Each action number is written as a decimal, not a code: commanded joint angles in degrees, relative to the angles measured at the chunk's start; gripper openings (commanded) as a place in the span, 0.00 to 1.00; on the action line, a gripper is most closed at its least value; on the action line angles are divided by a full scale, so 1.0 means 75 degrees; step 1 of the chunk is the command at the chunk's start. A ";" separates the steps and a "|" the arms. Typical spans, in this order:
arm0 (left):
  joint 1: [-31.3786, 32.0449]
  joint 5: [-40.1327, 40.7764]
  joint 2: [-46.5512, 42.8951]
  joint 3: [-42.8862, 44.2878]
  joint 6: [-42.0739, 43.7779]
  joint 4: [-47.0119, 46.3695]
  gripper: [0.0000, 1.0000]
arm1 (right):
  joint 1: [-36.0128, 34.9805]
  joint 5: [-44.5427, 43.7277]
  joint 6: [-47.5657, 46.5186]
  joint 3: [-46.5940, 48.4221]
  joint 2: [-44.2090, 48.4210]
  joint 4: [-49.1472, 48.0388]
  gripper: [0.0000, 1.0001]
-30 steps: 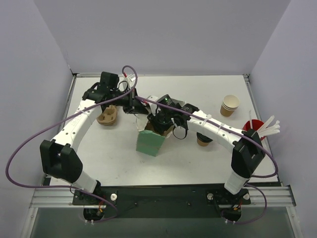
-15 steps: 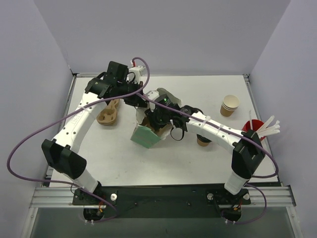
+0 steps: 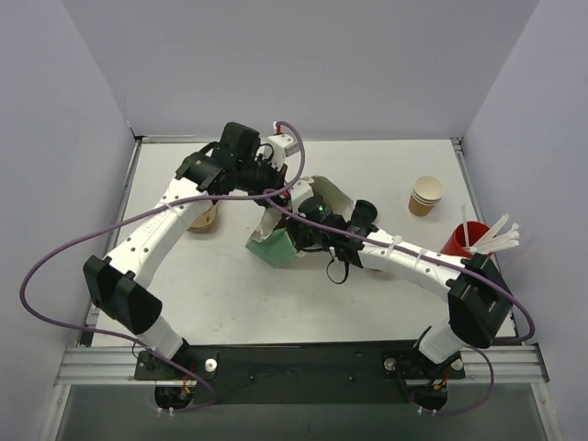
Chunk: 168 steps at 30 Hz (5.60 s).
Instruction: Pack the takeout coffee
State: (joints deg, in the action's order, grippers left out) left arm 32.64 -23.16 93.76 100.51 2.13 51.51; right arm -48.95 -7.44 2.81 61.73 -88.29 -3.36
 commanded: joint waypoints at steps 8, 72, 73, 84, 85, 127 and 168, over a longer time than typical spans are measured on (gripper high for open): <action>0.0710 0.0461 -0.1286 0.0168 0.0910 -0.1313 0.00 | -0.0130 -0.0156 0.0153 0.0299 0.0218 -0.1123 0.24; -0.2419 -0.3967 -0.1029 -0.2046 -0.3343 -0.2215 0.00 | -0.0352 0.1930 -0.1687 0.3323 -0.1352 0.4291 0.32; -0.2430 -0.3944 -0.1016 -0.1999 -0.3320 -0.2180 0.00 | -0.0341 0.1941 -0.1710 0.3428 -0.1469 0.4349 0.33; -0.2419 -0.3744 -0.0922 -0.1870 -0.3108 -0.1887 0.00 | -0.0341 0.1661 -0.1968 0.3581 -0.1646 0.4549 0.37; -0.2419 -0.3733 -0.0911 -0.1870 -0.3097 -0.1887 0.00 | -0.0329 0.1649 -0.1968 0.3593 -0.1692 0.4572 0.37; -0.2442 -0.3686 -0.0981 -0.1881 -0.3155 -0.2074 0.00 | -0.0235 0.2175 -0.1266 0.5186 -0.1201 0.5182 0.58; -0.0990 -0.1683 -0.1802 -0.1812 -0.1117 -0.1115 0.00 | 0.2343 -0.0965 0.4032 0.1368 0.2549 0.6014 0.80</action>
State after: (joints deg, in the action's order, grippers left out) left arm 21.98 -41.23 81.21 82.98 -12.93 39.81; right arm -32.29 -14.09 30.65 74.39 -70.87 41.89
